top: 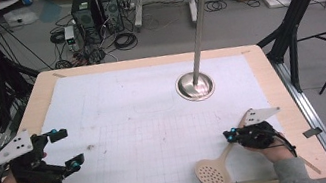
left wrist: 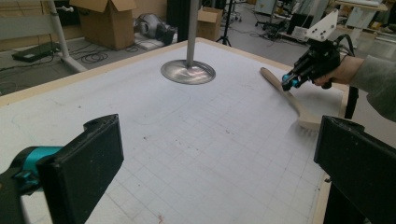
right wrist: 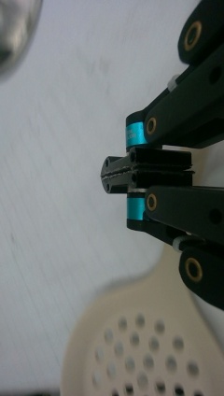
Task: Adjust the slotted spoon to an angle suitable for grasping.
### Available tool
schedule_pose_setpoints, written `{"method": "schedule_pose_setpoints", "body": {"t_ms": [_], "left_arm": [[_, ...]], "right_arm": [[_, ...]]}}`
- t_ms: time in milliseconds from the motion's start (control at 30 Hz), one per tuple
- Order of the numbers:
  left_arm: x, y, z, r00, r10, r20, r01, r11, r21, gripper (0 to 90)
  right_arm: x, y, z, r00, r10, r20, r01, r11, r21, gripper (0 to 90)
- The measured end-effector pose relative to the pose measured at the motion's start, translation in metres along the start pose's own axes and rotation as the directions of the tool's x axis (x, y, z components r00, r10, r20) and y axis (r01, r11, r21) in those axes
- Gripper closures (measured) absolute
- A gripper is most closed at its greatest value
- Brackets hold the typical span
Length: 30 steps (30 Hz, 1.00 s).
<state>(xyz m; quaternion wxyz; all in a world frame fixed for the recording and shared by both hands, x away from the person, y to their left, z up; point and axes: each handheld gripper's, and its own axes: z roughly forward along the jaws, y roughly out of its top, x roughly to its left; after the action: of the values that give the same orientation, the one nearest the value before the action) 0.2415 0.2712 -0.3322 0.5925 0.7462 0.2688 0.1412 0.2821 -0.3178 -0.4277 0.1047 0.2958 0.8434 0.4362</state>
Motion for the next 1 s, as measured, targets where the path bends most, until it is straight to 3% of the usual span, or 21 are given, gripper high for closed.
{"method": "schedule_pose_setpoints", "body": {"t_ms": [33, 100, 133, 200, 400, 467, 567, 600, 667, 733, 900, 1000], "left_arm": [[0.000, 0.000, 0.000, 1.0000, -0.003, 0.000, 0.003, 1.0000, 0.000, 1.8], [0.000, -0.001, 0.000, 1.0000, -0.006, 0.001, 0.006, 1.0000, 0.002, 1.9], [0.000, -0.001, 0.000, 1.0000, -0.005, 0.004, 0.005, 1.0000, 0.003, 1.9], [0.000, -0.001, 0.000, 1.0000, -0.004, 0.001, 0.004, 1.0000, 0.003, 1.9], [0.000, -0.002, 0.002, 1.0000, -0.005, 0.003, 0.005, 0.9999, 0.010, 1.9], [0.000, -0.003, 0.003, 1.0000, -0.006, 0.003, 0.006, 0.9999, 0.012, 1.9], [0.001, -0.003, 0.003, 1.0000, -0.007, 0.004, 0.007, 0.9999, 0.013, 1.8], [0.001, -0.003, 0.003, 1.0000, -0.007, 0.002, 0.007, 0.9999, 0.013, 1.8], [0.001, -0.003, 0.002, 1.0000, -0.009, 0.003, 0.009, 0.9999, 0.010, 1.9], [0.002, -0.003, 0.001, 0.9999, -0.011, 0.001, 0.011, 0.9999, 0.009, 1.9], [0.002, -0.004, 0.000, 0.9999, -0.013, -0.002, 0.013, 0.9998, 0.011, 1.8], [0.001, -0.004, -0.001, 0.9999, -0.015, -0.008, 0.015, 0.9999, 0.009, 1.9]], "right_arm": [[0.000, 0.000, 0.000, 1.0000, 0.000, 0.000, 0.000, 1.000, 0.000, 90.0], [-0.009, -0.006, -0.010, 0.9976, 0.035, 0.060, -0.034, 0.999, -0.021, 90.0], [-0.019, -0.013, -0.019, 0.9904, 0.075, 0.116, -0.071, 0.997, -0.033, 90.0], [-0.023, -0.016, -0.022, 0.9862, 0.090, 0.139, -0.086, 0.996, -0.039, 90.0], [-0.044, -0.044, -0.044, 0.9398, 0.221, 0.260, -0.206, 0.975, -0.085, 90.0], [-0.049, -0.049, -0.045, 0.9309, 0.238, 0.277, -0.224, 0.971, -0.081, 90.0], [-0.053, -0.048, -0.038, 0.9380, 0.220, 0.268, -0.215, 0.975, -0.047, 90.0], [-0.054, -0.044, -0.034, 0.9459, 0.207, 0.250, -0.200, 0.978, -0.054, 90.0], [-0.054, -0.043, -0.033, 0.9460, 0.208, 0.249, -0.202, 0.978, -0.048, 90.0], [-0.055, -0.040, -0.027, 0.9484, 0.192, 0.252, -0.199, 0.980, 0.001, 90.0], [-0.055, -0.037, -0.023, 0.9515, 0.179, 0.250, -0.188, 0.982, 0.013, 90.0], [-0.054, -0.033, -0.017, 0.9598, 0.155, 0.234, -0.166, 0.986, 0.028, 90.0]]}}
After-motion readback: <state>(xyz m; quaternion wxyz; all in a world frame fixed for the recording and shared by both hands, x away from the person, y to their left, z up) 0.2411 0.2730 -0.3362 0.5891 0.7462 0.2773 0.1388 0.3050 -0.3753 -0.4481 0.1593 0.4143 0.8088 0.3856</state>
